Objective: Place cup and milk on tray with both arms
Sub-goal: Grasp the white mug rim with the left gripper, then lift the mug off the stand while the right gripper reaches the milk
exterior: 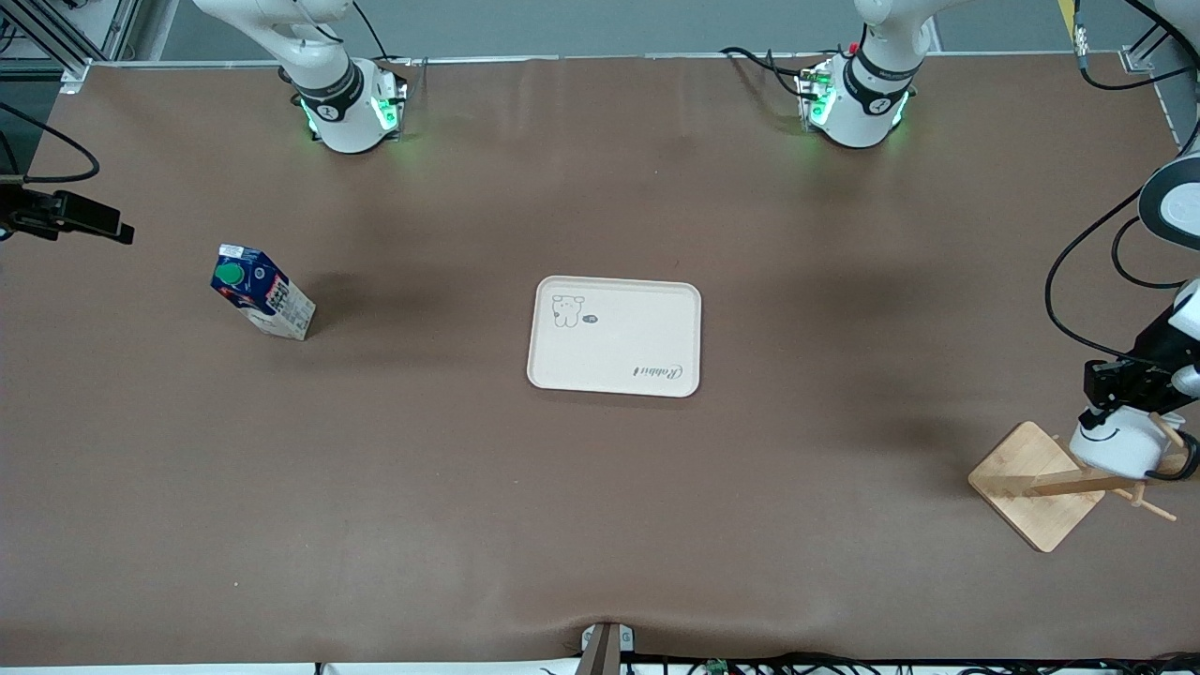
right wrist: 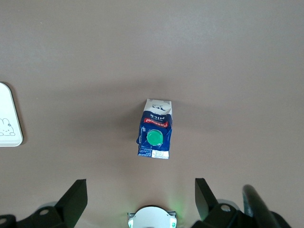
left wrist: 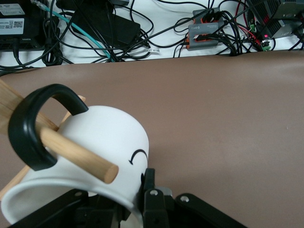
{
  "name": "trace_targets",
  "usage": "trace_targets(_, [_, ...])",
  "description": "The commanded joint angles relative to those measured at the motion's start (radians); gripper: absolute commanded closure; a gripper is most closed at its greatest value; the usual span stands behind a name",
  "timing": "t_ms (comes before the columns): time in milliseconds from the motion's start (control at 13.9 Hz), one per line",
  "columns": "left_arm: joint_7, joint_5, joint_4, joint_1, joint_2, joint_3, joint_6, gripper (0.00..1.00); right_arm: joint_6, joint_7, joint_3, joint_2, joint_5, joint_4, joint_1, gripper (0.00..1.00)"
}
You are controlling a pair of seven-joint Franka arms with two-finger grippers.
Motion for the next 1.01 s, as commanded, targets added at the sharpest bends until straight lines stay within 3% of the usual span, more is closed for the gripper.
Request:
trace_targets(0, [0.012, -0.019, 0.021, 0.001, -0.002, -0.032, 0.008, 1.0, -0.013, 0.005, 0.011, 0.008, -0.018, 0.017, -0.014, 0.0])
trace_targets(503, [-0.161, 0.045, 0.023, 0.001, -0.08, -0.09, -0.145, 1.0, -0.013, 0.005, 0.011, 0.009, -0.016, 0.017, -0.019, 0.0])
trace_targets(718, [-0.367, 0.134, 0.006, 0.001, -0.124, -0.147, -0.202, 1.0, -0.015, 0.005, 0.011, 0.009, -0.016, 0.017, -0.019, 0.0])
trace_targets(933, [-0.631, 0.257, 0.015, 0.0, -0.125, -0.251, -0.23, 1.0, -0.013, 0.004, 0.011, 0.009, -0.016, 0.017, -0.024, 0.0])
